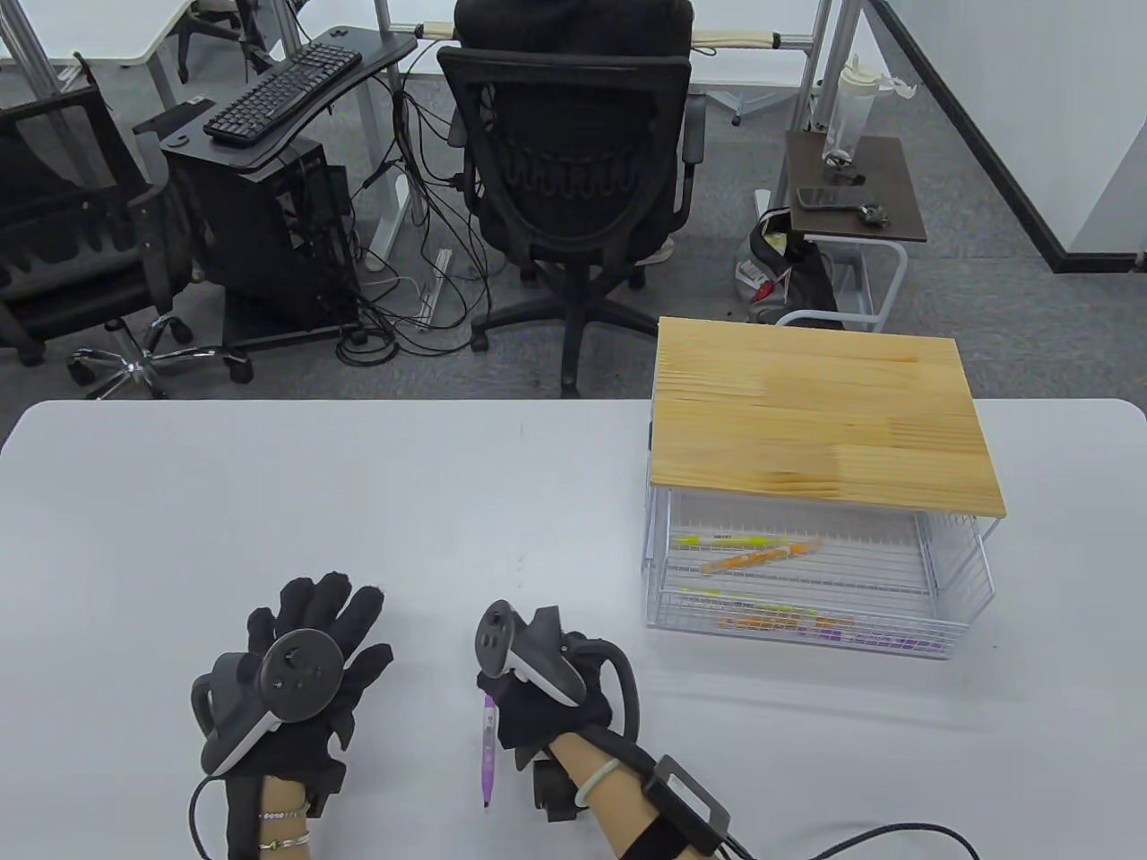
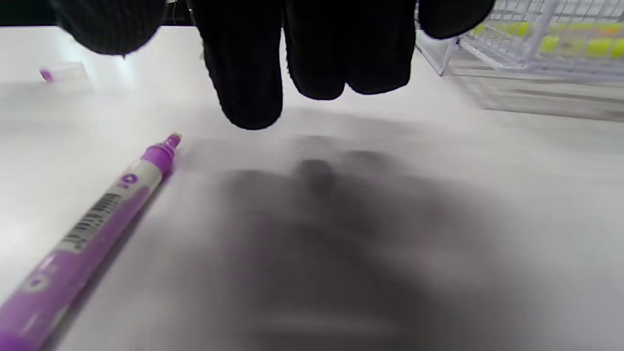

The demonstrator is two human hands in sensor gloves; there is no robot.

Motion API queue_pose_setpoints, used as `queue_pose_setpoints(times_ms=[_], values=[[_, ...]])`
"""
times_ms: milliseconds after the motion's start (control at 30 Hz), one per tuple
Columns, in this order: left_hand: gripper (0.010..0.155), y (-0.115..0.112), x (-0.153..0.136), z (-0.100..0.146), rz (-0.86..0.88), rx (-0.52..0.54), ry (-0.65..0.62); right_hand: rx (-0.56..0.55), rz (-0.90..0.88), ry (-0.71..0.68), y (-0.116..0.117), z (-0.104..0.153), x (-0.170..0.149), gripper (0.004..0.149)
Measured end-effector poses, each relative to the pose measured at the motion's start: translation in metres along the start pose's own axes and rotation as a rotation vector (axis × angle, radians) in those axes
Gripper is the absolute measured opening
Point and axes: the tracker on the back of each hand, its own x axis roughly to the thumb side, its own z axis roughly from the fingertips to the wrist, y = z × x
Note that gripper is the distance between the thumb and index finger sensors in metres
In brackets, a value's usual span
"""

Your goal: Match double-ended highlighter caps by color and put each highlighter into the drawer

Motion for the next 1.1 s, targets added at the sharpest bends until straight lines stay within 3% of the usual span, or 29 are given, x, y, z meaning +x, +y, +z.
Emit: queue_pose_setpoints(times_ms=[67,167,467,1100], values=[[0.064,-0.002,-0.004,-0.002,0.002,-0.021,0.012,-0.003,0.061,0.037,0.004,-0.005,0.008,0.058],[0.064,-0.006,-0.011,-0.006,-0.012,-0.055,0.042,0.083,0.106,0.067,0.012,-0.011,0.017,0.061],[0.064,-0.017,-0.016,-0.009,0.034,-0.094,0.043,0.087,0.148,0.129,0.019,-0.010,0.035,0.070],[0.064,-0.009,-0.023,-0.003,0.060,-0.059,0.060,0.074,0.121,0.195,0.018,-0.002,0.038,0.056]])
